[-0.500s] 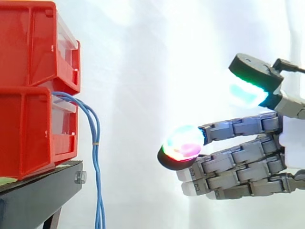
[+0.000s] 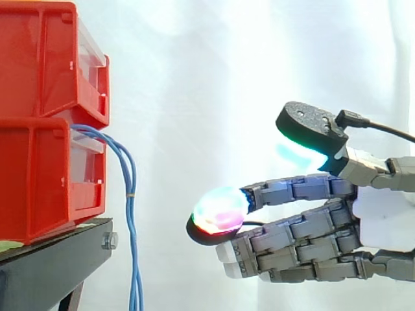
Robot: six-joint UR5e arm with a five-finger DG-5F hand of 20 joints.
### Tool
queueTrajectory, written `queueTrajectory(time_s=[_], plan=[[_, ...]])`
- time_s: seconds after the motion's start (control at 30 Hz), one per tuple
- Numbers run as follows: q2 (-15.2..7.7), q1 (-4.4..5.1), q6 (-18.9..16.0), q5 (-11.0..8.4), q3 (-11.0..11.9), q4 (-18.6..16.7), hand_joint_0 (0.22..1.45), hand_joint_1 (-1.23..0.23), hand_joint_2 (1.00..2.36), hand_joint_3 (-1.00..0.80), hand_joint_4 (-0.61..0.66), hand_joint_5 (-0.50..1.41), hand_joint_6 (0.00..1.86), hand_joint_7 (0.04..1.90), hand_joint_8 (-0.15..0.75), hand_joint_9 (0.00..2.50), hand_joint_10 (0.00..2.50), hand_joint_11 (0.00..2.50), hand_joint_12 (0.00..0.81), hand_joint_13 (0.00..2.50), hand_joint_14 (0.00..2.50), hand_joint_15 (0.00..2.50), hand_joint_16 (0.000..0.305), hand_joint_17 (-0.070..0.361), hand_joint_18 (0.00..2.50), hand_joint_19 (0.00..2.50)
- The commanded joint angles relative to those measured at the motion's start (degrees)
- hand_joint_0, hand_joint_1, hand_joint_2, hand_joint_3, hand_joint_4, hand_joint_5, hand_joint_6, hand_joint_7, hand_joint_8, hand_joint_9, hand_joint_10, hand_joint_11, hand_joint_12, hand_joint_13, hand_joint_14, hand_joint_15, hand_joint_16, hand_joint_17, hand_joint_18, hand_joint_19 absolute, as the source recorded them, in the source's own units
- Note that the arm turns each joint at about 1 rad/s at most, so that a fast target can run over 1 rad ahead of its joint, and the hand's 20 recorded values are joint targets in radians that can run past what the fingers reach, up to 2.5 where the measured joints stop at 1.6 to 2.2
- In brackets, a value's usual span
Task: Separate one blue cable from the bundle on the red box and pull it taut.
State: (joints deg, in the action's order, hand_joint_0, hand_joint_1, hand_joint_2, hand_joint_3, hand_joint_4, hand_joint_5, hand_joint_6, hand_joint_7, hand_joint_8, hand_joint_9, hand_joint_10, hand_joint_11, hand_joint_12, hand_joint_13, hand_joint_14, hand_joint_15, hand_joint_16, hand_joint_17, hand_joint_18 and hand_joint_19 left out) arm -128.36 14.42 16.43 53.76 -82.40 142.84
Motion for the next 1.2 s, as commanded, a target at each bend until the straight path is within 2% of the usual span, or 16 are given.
queueTrajectory(time_s=[0.0,0.17,0.63,0.67,0.8,1.03,1.1,1.17], plan=[[-0.05,-0.01,0.97,-1.02,0.05,-1.07,0.48,-0.59,1.0,-0.5,0.15,-0.2,0.5,0.76,0.225,0.54,0.0,0.02,0.322,0.27,0.0,0.06,0.048,0.107,0.03,0.07],[-0.05,-0.01,2.2,-1.11,0.05,-1.86,0.48,-0.59,1.0,-0.5,0.16,-0.19,0.5,0.76,0.226,0.55,0.0,0.04,0.321,0.28,0.0,0.05,0.047,0.106,0.04,0.07],[-0.32,-0.01,2.91,-1.11,0.05,-2.13,0.49,-0.59,1.0,-0.5,0.17,-0.18,0.5,0.77,0.231,0.59,0.0,0.04,0.318,0.32,0.0,0.07,0.046,0.103,0.07,0.08],[-1.46,-0.01,2.55,-1.29,0.4,-2.3,0.49,-0.59,1.0,-0.5,0.17,-0.18,0.5,0.77,0.23,0.6,0.0,0.05,0.317,0.32,0.0,0.07,0.046,0.103,0.07,0.09],[-3.22,-0.1,0.18,-1.2,2.51,-1.95,0.49,-0.59,1.0,-0.5,0.17,-0.18,0.5,0.77,0.228,0.6,0.0,0.05,0.317,0.33,0.0,0.07,0.045,0.102,0.08,0.09],[-4.62,-0.1,0.18,-1.11,4.79,-0.98,0.5,-0.59,1.0,-0.5,0.18,-0.18,0.5,0.77,0.232,0.63,0.0,0.09,0.317,0.35,0.0,0.08,0.045,0.101,0.1,0.1],[-5.76,-0.1,0.0,-1.02,5.76,-1.25,0.5,-0.59,1.0,-0.5,0.18,-0.18,0.5,0.77,0.232,0.64,0.0,0.08,0.317,0.36,0.0,0.08,0.045,0.101,0.1,0.1],[-7.52,-0.18,-0.43,-0.85,7.78,-0.98,0.5,-0.58,1.0,-0.5,0.18,-0.18,0.5,0.77,0.232,0.64,0.0,0.08,0.316,0.36,0.0,0.09,0.045,0.1,0.11,0.1]])
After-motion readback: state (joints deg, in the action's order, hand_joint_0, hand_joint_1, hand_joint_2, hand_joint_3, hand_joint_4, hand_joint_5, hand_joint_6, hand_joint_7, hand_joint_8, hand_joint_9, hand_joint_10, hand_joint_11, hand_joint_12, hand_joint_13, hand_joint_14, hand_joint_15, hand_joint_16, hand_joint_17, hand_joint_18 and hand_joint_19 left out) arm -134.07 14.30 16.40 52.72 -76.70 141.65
